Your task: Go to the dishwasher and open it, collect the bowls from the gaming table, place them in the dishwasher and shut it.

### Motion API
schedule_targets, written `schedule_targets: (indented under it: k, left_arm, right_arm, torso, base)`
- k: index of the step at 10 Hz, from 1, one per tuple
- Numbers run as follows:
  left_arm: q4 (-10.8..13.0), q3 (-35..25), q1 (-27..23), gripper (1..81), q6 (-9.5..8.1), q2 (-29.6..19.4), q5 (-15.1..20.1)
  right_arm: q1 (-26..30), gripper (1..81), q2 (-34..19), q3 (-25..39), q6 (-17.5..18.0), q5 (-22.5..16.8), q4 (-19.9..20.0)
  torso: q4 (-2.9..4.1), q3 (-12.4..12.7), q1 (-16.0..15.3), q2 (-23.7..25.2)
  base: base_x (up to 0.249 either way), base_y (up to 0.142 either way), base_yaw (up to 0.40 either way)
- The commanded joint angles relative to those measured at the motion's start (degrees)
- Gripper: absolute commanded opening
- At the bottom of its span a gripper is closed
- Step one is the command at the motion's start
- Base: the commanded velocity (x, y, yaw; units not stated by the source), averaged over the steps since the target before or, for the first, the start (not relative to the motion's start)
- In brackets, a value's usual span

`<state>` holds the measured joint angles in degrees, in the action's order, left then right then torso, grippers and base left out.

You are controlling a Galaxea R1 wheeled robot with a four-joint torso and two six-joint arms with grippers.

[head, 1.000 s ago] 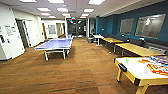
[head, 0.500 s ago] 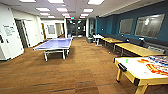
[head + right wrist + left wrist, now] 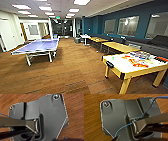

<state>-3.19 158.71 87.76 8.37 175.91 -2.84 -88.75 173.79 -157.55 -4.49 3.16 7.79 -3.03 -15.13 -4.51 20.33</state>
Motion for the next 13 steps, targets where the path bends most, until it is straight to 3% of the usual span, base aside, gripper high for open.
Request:
schedule_targets:
  k: [1, 13]
  left_arm:
    - [0.47, 0.02, -2.9, 81.1, 0.24, 0.23, 3.02]
    - [0.56, 0.02, -2.99, 81.1, 0.24, 0.23, 3.01]
  right_arm:
    - [3.18, 81.1, -0.08, 0.06, -0.08, -3.07, 0.03]
    - [3.35, 81.1, 0.18, 0.06, -0.17, -3.16, -0.14]
  torso:
    - [0.0, 0.0, 0.0, 0.0]
    - [0.0, 0.0, 0.0, 0.0]
  base:
    - [0.0, 0.0, -0.398]
    - [0.0, 0.0, -0.398]
